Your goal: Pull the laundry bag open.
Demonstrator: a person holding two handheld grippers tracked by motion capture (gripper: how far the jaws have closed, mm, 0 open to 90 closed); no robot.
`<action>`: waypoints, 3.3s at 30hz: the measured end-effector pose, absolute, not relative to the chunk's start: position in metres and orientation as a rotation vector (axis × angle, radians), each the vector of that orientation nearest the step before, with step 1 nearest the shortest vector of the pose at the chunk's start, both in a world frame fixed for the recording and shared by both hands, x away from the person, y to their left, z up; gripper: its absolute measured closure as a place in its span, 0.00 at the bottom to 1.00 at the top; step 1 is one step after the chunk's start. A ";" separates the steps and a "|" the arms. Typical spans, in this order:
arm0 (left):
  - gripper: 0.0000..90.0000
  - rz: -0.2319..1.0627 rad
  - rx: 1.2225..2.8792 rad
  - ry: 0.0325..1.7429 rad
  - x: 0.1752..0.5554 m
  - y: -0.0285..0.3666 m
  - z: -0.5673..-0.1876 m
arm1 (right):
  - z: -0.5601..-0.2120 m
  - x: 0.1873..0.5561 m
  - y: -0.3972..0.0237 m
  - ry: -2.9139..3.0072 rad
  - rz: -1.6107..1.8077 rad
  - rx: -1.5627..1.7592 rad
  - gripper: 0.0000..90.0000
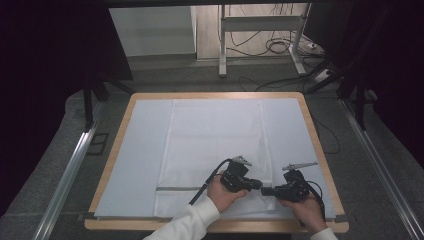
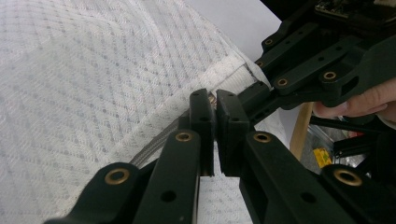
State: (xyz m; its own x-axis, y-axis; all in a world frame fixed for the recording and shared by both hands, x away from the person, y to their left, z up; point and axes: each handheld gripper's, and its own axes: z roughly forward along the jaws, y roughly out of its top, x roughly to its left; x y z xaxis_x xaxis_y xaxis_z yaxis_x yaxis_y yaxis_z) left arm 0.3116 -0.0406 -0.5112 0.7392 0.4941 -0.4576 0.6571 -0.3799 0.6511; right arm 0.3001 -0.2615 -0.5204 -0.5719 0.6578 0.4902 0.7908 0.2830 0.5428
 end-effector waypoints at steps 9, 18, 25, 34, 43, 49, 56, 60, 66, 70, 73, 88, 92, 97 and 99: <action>0.97 -0.234 2.058 0.869 0.313 -0.039 -0.512 | -0.520 0.300 -0.261 -2.394 -1.155 -1.365 0.97; 0.97 -0.237 2.046 0.878 0.314 -0.035 -0.516 | -0.520 0.299 -0.261 -2.398 -1.165 -1.362 0.97; 0.97 -0.239 2.049 0.881 0.313 -0.031 -0.517 | -0.519 0.299 -0.263 -2.393 -1.173 -1.360 0.97; 0.97 -0.243 2.050 0.902 0.315 -0.017 -0.518 | -0.518 0.299 -0.266 -2.381 -1.192 -1.360 0.97; 0.97 -0.228 2.056 0.914 0.314 -0.010 -0.520 | -0.519 0.299 -0.266 -2.384 -1.191 -1.358 0.97; 0.97 -0.230 2.052 0.920 0.315 -0.003 -0.519 | -0.518 0.300 -0.269 -2.373 -1.199 -1.365 0.97; 0.97 -0.234 2.052 0.922 0.315 -0.003 -0.520 | -0.518 0.299 -0.268 -2.376 -1.198 -1.361 0.97; 0.97 -0.231 2.053 0.923 0.315 -0.003 -0.520 | -0.518 0.299 -0.269 -2.373 -1.200 -1.360 0.97; 0.97 -0.231 2.052 0.924 0.316 0.000 -0.520 | -0.518 0.299 -0.269 -2.371 -1.206 -1.358 0.97; 0.97 -0.232 2.060 0.918 0.315 0.002 -0.518 | -0.518 0.299 -0.269 -2.371 -1.206 -1.352 0.97; 0.97 -0.223 2.063 0.926 0.315 0.004 -0.519 | -0.518 0.299 -0.269 -2.375 -1.205 -1.356 0.97; 0.97 -0.225 2.061 0.945 0.316 0.014 -0.521 | -0.517 0.298 -0.271 -2.377 -1.210 -1.355 0.97; 0.97 -0.220 2.063 0.948 0.316 0.016 -0.522 | -0.518 0.298 -0.271 -2.381 -1.208 -1.353 0.97; 0.97 -0.223 2.055 0.969 0.316 0.023 -0.523 | -0.517 0.298 -0.272 -2.379 -1.209 -1.358 0.97; 0.97 -0.225 2.055 0.969 0.317 0.026 -0.523 | -0.518 0.298 -0.272 -2.380 -1.208 -1.357 0.97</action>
